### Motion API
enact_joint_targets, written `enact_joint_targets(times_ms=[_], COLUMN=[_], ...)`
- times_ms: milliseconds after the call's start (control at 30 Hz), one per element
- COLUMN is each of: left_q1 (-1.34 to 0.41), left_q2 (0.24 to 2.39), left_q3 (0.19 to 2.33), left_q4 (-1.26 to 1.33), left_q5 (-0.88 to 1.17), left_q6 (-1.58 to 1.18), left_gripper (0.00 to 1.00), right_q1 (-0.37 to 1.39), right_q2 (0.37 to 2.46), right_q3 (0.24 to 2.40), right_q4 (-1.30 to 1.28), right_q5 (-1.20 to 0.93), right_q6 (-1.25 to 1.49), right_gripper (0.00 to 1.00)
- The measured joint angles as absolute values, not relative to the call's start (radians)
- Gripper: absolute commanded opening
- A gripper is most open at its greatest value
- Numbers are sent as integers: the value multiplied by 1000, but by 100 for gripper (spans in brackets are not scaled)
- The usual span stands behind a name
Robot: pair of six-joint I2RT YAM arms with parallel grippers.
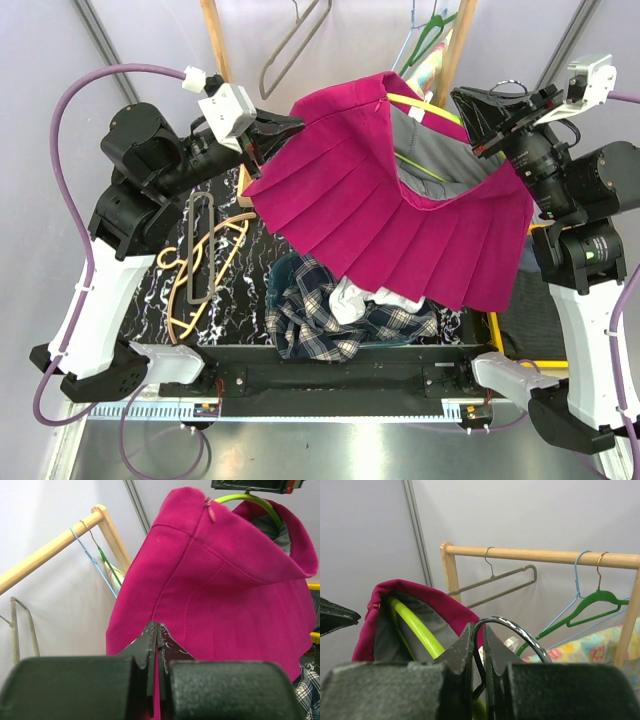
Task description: Remove the skirt from the hanger
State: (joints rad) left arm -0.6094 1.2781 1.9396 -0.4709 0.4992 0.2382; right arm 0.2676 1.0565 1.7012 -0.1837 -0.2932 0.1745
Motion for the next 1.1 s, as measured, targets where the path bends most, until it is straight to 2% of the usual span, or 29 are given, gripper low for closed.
enact_joint_targets(times_ms=[100, 167, 200, 233, 267, 333, 500, 600, 767, 900, 1100], left_q1=[-609, -609, -607, -604, -597, -559, -373, -311, -287, -281, -255], left_q2=[1278, 1278, 1278, 1278, 1278, 1282, 1292, 1299, 1348, 1401, 1423], left_q3=[1938, 1937, 1937, 1937, 1940, 1959, 1997, 1997, 1996, 1965, 1904], left_q4=[-472, -474, -474, -472, -469, -465, -413, -387, -309, -134, -57], left_q5=[505, 503, 498, 494, 490, 488, 522, 628, 909, 1106, 1198], left_q6=[248, 262, 267, 271, 271, 249, 68, -50, -278, -516, -633], left_gripper=[1, 12, 27, 52, 87, 99, 99, 99, 99, 99, 98], right_q1=[268, 268, 268, 268, 268, 268, 268, 268, 268, 268, 268], right_q2=[1070, 1070, 1070, 1068, 1067, 1062, 1050, 1045, 1049, 1051, 1056], right_q3=[1713, 1714, 1715, 1715, 1715, 1715, 1715, 1716, 1733, 1755, 1781], right_q4=[-187, -189, -191, -193, -197, -208, -218, -224, -230, -230, -228], right_q5=[-300, -300, -300, -300, -300, -300, -300, -301, -308, -311, -330], right_q6=[180, 181, 181, 181, 181, 180, 180, 181, 190, 206, 238], right_gripper=[0, 0, 0, 0, 0, 0, 0, 0, 0, 0, 0])
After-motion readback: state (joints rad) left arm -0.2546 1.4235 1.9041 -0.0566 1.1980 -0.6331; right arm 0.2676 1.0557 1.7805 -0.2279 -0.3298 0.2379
